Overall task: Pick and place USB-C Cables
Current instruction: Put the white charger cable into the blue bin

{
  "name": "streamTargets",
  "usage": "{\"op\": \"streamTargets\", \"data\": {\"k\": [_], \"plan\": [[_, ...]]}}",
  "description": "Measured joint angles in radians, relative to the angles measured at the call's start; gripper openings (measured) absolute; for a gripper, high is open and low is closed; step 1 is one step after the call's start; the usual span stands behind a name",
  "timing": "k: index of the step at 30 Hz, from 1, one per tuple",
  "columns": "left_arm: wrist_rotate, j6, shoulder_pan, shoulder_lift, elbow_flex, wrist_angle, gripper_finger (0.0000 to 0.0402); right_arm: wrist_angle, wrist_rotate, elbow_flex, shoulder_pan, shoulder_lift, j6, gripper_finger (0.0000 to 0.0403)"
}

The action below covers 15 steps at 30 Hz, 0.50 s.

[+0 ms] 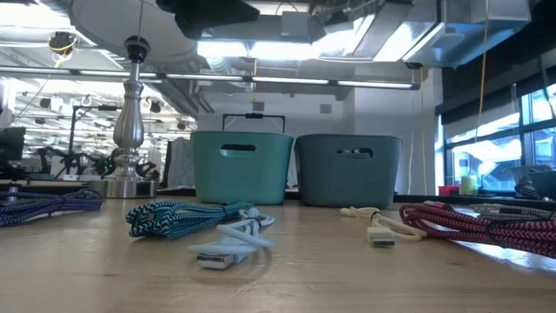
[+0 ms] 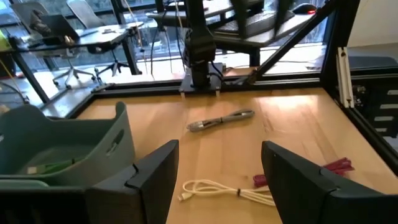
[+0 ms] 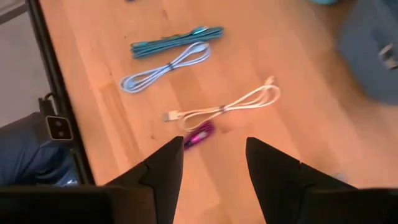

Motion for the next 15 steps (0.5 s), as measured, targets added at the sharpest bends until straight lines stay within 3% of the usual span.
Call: {"op": "streamTargets", "data": {"k": [3, 6, 10, 15], "plan": [[0.0, -0.001, -0.013, 0.0, 0.0, 0.0, 0.0223, 0.032, 0.079, 0.0, 0.072, 0.094, 0.105, 0.0177], [0.001, -0.002, -0.021, 0.0, 0.0, 0.001, 0.0223, 0.079, 0.08, 0.0, 0.09, 0.208, 0.161, 0.0177], [0.001, -0.007, -0.025, 0.0, 0.0, 0.003, 0.0223, 0.101, 0.062, -0.001, 0.046, 0.335, 0.209, 0.0177], [0.004, -0.075, -0.029, 0.0, 0.0, 0.003, 0.0223, 0.107, 0.055, -0.001, -0.054, 0.395, 0.249, 0.0177]]}}
